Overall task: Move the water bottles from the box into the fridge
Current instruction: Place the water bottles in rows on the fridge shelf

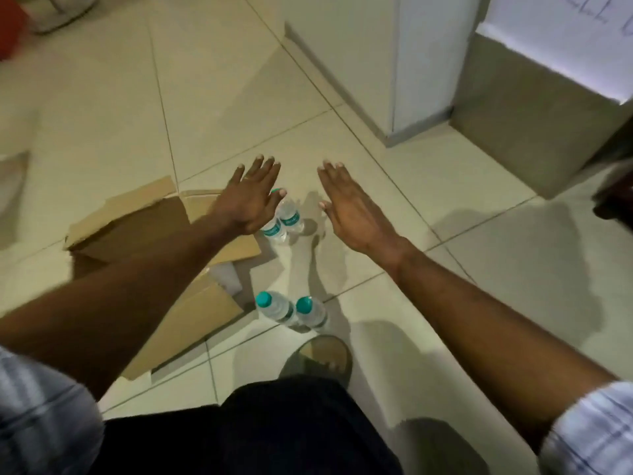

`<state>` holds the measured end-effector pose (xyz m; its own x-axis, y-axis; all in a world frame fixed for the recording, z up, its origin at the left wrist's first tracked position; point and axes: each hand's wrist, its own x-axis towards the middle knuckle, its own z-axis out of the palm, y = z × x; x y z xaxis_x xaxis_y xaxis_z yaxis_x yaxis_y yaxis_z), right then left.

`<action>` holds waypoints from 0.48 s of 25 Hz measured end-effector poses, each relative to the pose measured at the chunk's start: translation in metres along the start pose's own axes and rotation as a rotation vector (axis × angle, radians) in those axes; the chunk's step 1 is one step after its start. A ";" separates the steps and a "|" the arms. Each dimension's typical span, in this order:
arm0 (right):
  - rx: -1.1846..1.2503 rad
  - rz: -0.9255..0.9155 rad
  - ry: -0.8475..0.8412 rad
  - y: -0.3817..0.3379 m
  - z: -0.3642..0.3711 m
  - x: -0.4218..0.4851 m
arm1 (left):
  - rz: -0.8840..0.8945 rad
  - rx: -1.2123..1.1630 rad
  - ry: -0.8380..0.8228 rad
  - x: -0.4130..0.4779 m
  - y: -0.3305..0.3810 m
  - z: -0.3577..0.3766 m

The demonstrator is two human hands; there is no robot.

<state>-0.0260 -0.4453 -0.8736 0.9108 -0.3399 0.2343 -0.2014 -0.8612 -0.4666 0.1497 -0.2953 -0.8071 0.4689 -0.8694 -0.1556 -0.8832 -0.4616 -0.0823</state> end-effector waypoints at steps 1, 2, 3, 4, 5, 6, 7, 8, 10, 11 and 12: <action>0.016 -0.026 -0.060 -0.019 0.024 0.007 | -0.032 0.004 -0.045 -0.005 -0.014 0.017; 0.012 -0.057 -0.110 -0.032 0.040 0.016 | -0.071 0.004 -0.067 -0.006 -0.024 0.030; -0.007 -0.097 -0.150 -0.040 0.050 0.024 | -0.112 -0.008 -0.083 -0.006 -0.031 0.040; -0.031 -0.126 -0.189 -0.045 0.056 0.033 | -0.143 -0.026 -0.096 -0.006 -0.036 0.048; -0.057 -0.139 -0.216 -0.044 0.059 0.042 | -0.156 -0.043 -0.110 -0.004 -0.039 0.053; -0.089 -0.146 -0.240 -0.044 0.062 0.051 | -0.154 -0.065 -0.129 -0.004 -0.039 0.058; -0.111 -0.154 -0.261 -0.042 0.064 0.061 | -0.145 -0.087 -0.141 -0.004 -0.038 0.064; -0.127 -0.152 -0.280 -0.042 0.065 0.068 | -0.134 -0.106 -0.134 -0.005 -0.035 0.072; -0.163 -0.147 -0.297 -0.044 0.073 0.081 | -0.156 -0.189 -0.062 -0.004 -0.033 0.081; -0.179 -0.148 -0.306 -0.046 0.079 0.086 | -0.187 -0.256 -0.010 -0.002 -0.034 0.083; -0.188 -0.146 -0.326 -0.048 0.084 0.090 | -0.209 -0.300 0.036 0.000 -0.036 0.084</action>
<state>0.0957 -0.4025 -0.9015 0.9952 -0.0969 -0.0097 -0.0958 -0.9560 -0.2773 0.1812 -0.2646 -0.8864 0.6436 -0.7541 -0.1305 -0.7317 -0.6563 0.1842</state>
